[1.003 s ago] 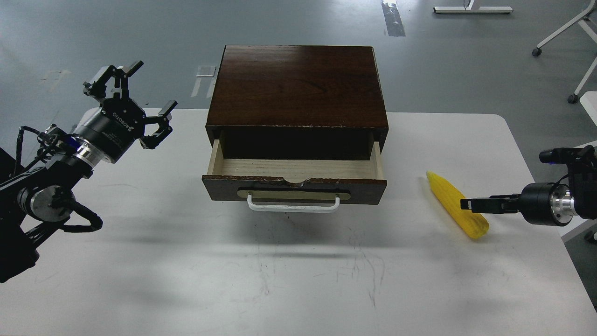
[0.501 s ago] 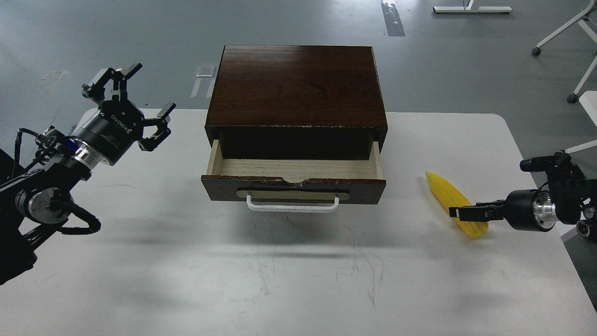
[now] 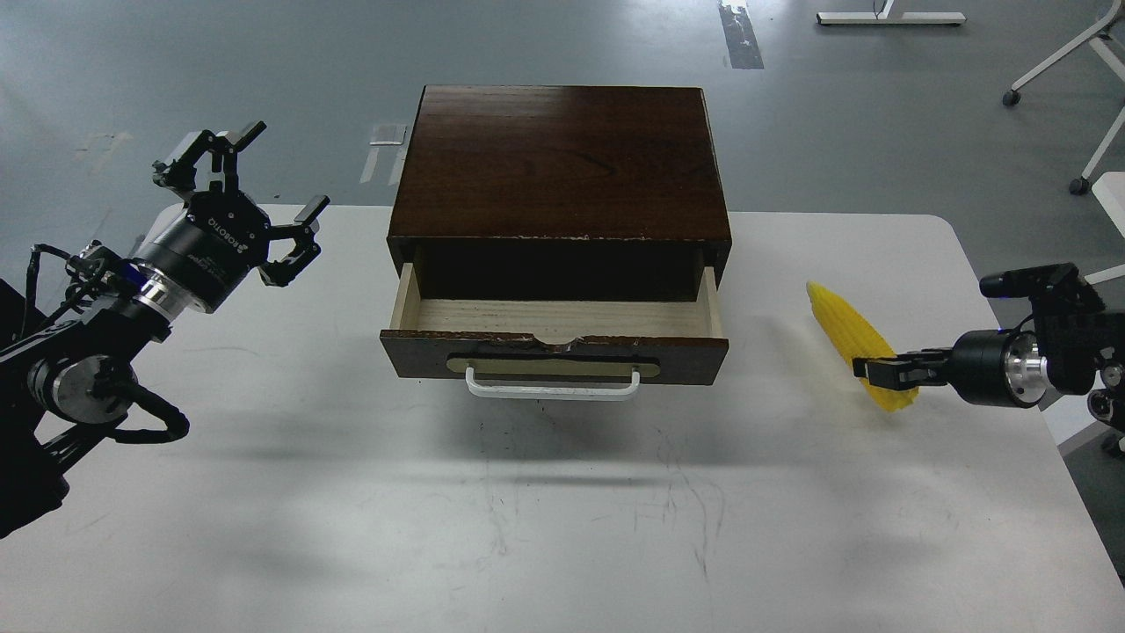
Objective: Put corn in drawer with both arms
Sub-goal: 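Lift the corn with the right gripper and carry it over the box, then lower the corn into the open drawer with the right gripper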
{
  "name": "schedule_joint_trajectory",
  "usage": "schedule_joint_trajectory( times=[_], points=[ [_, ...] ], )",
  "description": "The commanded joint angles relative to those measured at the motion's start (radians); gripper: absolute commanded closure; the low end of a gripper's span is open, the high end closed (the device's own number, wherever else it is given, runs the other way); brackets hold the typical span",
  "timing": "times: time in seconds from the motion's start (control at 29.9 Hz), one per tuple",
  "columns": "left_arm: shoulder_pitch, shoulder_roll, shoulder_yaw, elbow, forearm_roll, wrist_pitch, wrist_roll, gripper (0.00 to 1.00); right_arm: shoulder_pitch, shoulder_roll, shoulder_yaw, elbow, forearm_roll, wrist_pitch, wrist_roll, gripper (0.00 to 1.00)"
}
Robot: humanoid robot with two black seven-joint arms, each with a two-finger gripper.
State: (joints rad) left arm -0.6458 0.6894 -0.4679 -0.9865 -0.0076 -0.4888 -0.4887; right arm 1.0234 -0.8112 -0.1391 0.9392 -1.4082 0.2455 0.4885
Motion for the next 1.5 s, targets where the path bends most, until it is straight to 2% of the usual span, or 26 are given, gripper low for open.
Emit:
schedule_joint_trajectory(
  times=[0.0, 0.2, 0.27, 0.43, 0.67, 0.94, 1.24, 1.44, 1.47],
  points=[
    [-0.002, 0.001, -0.001, 0.000, 0.001, 0.000, 0.000, 0.02, 0.177, -0.061, -0.001, 0.101, 0.000, 0.003, 0.000, 0.95],
    [-0.002, -0.002, -0.001, 0.000, 0.003, 0.000, 0.000, 0.02, 0.426, -0.059, -0.054, 0.170, 0.008, 0.009, 0.000, 0.94],
    [-0.002, -0.004, -0.011, 0.000, 0.003, 0.000, 0.000, 0.02, 0.535, -0.013, -0.121, 0.220, 0.017, 0.009, 0.000, 0.94],
    [-0.002, -0.002, -0.015, 0.000, 0.003, 0.000, 0.000, 0.02, 0.650, 0.095, -0.207, 0.262, 0.018, 0.008, 0.000, 0.94],
    [-0.003, -0.002, -0.015, 0.000, 0.003, 0.000, 0.000, 0.02, 0.711, 0.277, -0.278, 0.279, 0.011, -0.009, 0.000, 0.94],
    [-0.003, 0.010, -0.015, 0.000, 0.003, 0.000, 0.000, 0.02, 0.759, 0.460, -0.430, 0.267, -0.055, -0.178, 0.000, 0.94],
    [-0.003, 0.010, -0.017, 0.000, 0.003, 0.000, 0.000, 0.02, 0.759, 0.488, -0.504, 0.267, -0.118, -0.227, 0.000, 0.93],
    [-0.002, 0.010, -0.017, 0.000, 0.003, 0.000, 0.000, 0.02, 0.742, 0.489, -0.517, 0.257, -0.117, -0.236, 0.000, 0.79],
    [-0.002, 0.012, -0.017, 0.000, 0.003, 0.000, 0.000, 0.02, 0.735, 0.489, -0.519, 0.256, -0.117, -0.238, 0.000, 0.71]
  ],
)
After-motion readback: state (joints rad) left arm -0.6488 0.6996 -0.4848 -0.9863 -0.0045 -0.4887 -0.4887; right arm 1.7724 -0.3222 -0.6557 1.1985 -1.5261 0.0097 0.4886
